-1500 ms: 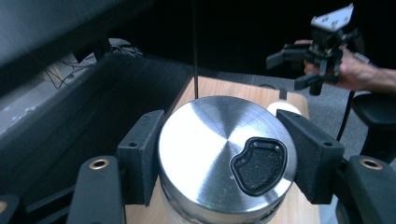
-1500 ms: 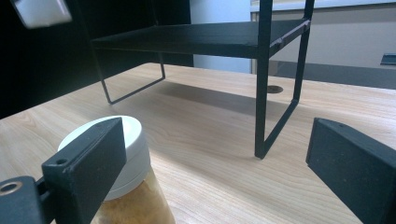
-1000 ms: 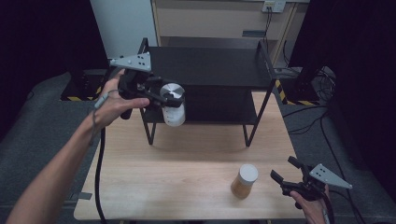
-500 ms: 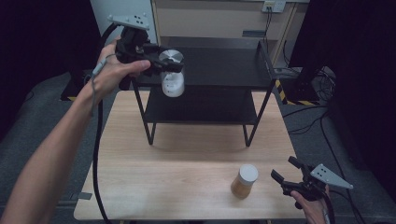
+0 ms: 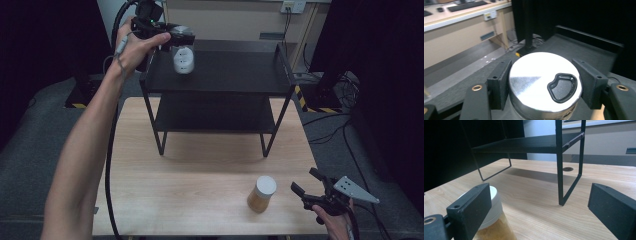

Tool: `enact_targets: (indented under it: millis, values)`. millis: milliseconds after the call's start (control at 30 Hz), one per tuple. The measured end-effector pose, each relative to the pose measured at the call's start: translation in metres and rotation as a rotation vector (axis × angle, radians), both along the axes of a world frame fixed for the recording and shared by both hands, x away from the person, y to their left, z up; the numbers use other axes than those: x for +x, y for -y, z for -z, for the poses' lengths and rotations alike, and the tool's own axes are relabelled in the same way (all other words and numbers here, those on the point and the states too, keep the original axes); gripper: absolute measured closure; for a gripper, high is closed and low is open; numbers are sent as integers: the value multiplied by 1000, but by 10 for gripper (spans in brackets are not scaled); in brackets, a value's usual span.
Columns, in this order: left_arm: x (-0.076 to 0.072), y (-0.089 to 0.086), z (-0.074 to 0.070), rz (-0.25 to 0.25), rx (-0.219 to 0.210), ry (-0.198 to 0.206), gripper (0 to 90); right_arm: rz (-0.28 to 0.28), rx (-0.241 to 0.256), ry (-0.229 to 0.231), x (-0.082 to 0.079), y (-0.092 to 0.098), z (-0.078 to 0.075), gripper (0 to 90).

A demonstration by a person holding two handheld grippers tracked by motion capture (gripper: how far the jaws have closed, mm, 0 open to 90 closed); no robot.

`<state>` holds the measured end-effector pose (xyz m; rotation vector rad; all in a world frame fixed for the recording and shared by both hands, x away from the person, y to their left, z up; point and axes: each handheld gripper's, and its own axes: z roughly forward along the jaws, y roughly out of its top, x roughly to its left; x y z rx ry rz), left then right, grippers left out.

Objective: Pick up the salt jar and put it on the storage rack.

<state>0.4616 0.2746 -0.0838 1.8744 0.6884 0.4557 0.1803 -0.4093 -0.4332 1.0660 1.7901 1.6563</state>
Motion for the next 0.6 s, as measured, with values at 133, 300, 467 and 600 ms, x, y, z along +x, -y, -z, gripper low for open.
enact_targets:
  millis: [133,300,467,600]
  values:
    - [6,1,5,-15,-3,-17,337,1,2,0,0,1,0,53]
    - [11,2,10,0,1,-34,337,0,2,1,-1,1,0,54]
    - [15,4,15,-1,8,-45,337,1,1,2,-1,0,0,54]
    - [16,0,20,0,-16,-47,334,2,4,4,-1,0,0,54]
